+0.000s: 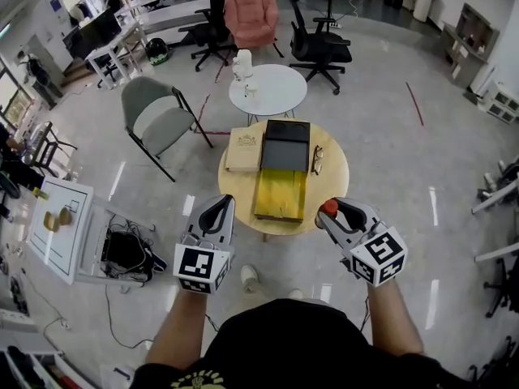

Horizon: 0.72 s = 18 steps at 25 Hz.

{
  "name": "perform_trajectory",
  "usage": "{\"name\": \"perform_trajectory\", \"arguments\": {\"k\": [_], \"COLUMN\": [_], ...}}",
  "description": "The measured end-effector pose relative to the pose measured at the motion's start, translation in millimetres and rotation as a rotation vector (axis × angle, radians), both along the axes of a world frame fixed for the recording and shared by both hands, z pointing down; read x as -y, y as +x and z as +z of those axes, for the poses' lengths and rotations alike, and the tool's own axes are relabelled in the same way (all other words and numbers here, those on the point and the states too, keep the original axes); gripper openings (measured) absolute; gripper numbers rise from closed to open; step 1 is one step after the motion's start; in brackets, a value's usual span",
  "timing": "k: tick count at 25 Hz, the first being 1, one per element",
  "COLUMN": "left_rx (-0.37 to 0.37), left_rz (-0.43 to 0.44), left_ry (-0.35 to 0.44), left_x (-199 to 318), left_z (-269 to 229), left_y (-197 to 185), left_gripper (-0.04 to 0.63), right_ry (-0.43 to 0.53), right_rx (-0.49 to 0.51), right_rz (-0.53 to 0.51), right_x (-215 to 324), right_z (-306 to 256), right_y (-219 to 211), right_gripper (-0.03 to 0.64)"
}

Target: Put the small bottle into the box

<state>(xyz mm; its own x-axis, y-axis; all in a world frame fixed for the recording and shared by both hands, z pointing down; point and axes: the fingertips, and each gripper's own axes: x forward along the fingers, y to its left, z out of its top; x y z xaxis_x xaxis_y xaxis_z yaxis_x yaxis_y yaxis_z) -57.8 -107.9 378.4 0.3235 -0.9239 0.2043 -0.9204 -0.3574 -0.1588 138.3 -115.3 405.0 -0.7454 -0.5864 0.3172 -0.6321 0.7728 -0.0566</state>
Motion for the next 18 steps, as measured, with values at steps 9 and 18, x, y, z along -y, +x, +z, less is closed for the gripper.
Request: {"name": "perform_trajectory", "arguments": {"k": [9,18], "left_rx": [-0.001,-0.017], "left_rz": [0.037,0.093], "left_ry": [-0.042,-0.048], "left_x": [22.4,62.8], "left_z": [15.4,14.3], "left_y": [-20.0,-34.9], "left_gripper": [0.018,0.018], "right_ry": [-0.023,-0.033], "right_rx": [-0.011,-0.019], "right_rz": [0.022,0.068], "right_x": [19.2,51.6], "right_z": [6.8,8.6], "right_y": [-23.7,-44.8], "right_gripper": [0.153,0.153]}}
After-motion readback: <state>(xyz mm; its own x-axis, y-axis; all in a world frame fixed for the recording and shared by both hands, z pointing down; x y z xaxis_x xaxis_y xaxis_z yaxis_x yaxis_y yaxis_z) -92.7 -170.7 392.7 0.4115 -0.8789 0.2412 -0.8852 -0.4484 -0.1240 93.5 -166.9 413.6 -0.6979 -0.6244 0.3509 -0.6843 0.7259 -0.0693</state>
